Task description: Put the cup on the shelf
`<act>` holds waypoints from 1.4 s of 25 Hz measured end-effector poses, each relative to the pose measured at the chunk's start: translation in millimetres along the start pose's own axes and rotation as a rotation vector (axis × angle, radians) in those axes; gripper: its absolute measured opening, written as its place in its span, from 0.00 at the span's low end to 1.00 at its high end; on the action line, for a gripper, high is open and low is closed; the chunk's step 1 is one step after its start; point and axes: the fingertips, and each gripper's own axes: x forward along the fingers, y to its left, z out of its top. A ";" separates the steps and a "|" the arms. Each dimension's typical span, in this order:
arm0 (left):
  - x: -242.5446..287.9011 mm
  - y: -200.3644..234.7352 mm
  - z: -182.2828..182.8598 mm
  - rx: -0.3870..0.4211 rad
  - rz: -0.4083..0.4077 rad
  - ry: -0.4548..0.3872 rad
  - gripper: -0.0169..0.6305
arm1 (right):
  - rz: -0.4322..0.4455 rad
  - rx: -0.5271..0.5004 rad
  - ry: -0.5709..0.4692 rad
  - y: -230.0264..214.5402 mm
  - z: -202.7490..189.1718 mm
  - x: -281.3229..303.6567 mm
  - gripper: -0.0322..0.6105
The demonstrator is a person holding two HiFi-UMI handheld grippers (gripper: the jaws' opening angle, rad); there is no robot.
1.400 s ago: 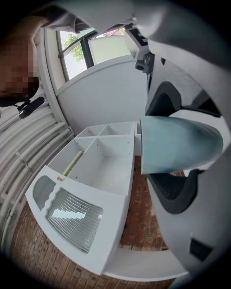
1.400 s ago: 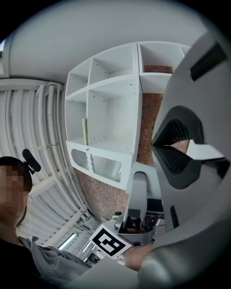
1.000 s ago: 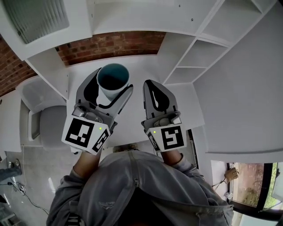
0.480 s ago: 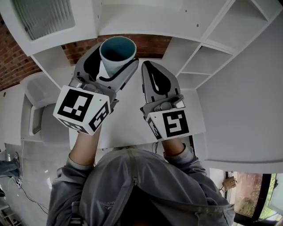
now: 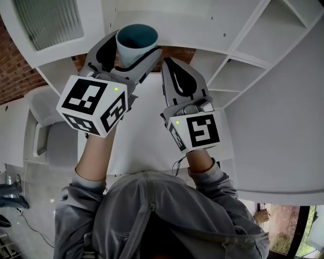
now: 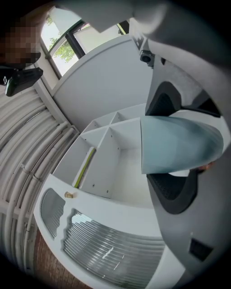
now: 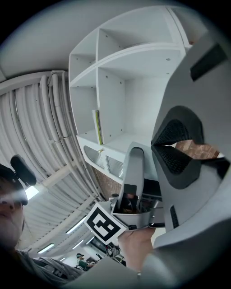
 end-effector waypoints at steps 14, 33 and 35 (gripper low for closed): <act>53.0 25.7 21.4 0.022 0.113 -0.029 0.61 | 0.050 0.007 -0.030 -38.1 1.8 30.4 0.09; 107.9 75.8 4.4 0.000 0.289 0.012 0.61 | 0.129 0.037 -0.036 -65.7 -14.6 61.4 0.09; 111.1 80.1 -0.1 -0.002 0.302 0.021 0.61 | 0.134 0.042 -0.030 -67.0 -20.3 65.1 0.09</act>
